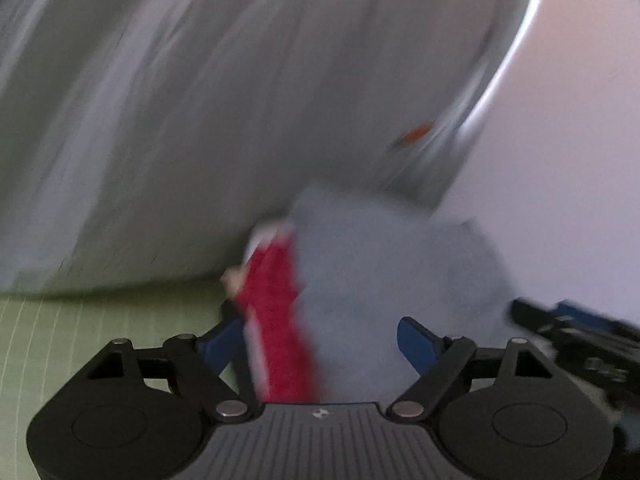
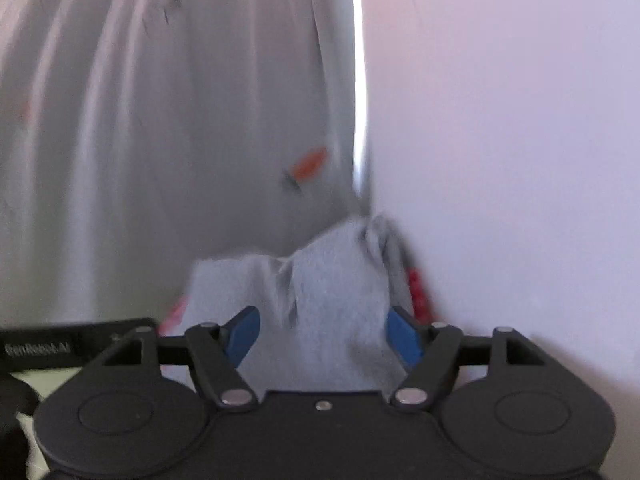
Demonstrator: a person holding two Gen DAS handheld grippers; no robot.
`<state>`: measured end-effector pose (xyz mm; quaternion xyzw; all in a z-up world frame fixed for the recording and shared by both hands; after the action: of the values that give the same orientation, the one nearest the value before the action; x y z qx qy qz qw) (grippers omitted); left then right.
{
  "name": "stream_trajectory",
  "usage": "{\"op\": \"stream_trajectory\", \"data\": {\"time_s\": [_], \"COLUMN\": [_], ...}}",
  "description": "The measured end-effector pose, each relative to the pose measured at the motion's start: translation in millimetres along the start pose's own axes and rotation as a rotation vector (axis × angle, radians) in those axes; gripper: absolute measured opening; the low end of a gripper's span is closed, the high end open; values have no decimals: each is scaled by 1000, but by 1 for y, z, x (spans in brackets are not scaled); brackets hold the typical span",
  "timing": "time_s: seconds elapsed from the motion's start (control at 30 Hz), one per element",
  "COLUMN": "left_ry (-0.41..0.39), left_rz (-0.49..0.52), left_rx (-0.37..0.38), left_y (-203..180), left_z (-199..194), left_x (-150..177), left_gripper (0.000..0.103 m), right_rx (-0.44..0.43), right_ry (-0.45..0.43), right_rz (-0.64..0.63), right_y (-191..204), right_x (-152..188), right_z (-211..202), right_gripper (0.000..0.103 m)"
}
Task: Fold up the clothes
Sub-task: 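Carry the grey shirt bundle with both grippers onto the folded clothes stack, then open both grippers and release the grey shirt on the stack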
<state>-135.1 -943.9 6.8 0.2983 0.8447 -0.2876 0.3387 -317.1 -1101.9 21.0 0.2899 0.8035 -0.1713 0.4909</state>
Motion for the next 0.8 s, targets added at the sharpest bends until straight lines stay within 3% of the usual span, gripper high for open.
{"op": "stream_trajectory", "data": {"time_s": [0.1, 0.17, 0.2, 0.27, 0.3, 0.37, 0.47, 0.67, 0.8], "left_ry": [18, 12, 9, 22, 28, 38, -10, -45, -33], "left_rz": [-19, -16, -9, 3, 8, 19, 31, 8, 52], "left_rx": [-24, -43, -46, -44, -43, -40, -19, -37, -32], "left_y": [10, 14, 16, 18, 20, 23, 32, 35, 32], "left_z": [5, 5, 4, 0, -3, -9, -41, -98, -134], "left_x": [10, 16, 19, 22, 23, 27, 47, 89, 119], "left_gripper": [91, 96, 99, 99, 99, 99, 103, 103, 103], "right_rx": [32, -13, -39, -62, -61, -54, -48, -22, -19], "right_ry": [-100, -89, -78, 65, 84, 88, 91, 101, 103], "right_rz": [-43, -51, -54, 1, 5, -4, -22, 27, 61], "right_y": [11, 15, 16, 14, 15, 19, 31, 37, 42], "right_x": [15, 25, 30, 51, 55, 60, 66, 89, 108], "right_z": [-14, -9, -6, 20, 21, 16, 0, -56, -104], "right_gripper": [87, 99, 99, 98, 98, 99, 101, 102, 102]}}
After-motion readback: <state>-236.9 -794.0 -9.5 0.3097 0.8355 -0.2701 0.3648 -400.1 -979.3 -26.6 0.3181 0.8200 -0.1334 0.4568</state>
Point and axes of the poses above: each gripper's, at about its wrist camera, not at the fingertips, and z roughly the way its jaws point, y to its left, x to its underside, the point moved 2 cm from there along z, roughly the way its jaws point, and after that the axes turned 3 degrees about -z, right-handed, at the moved point
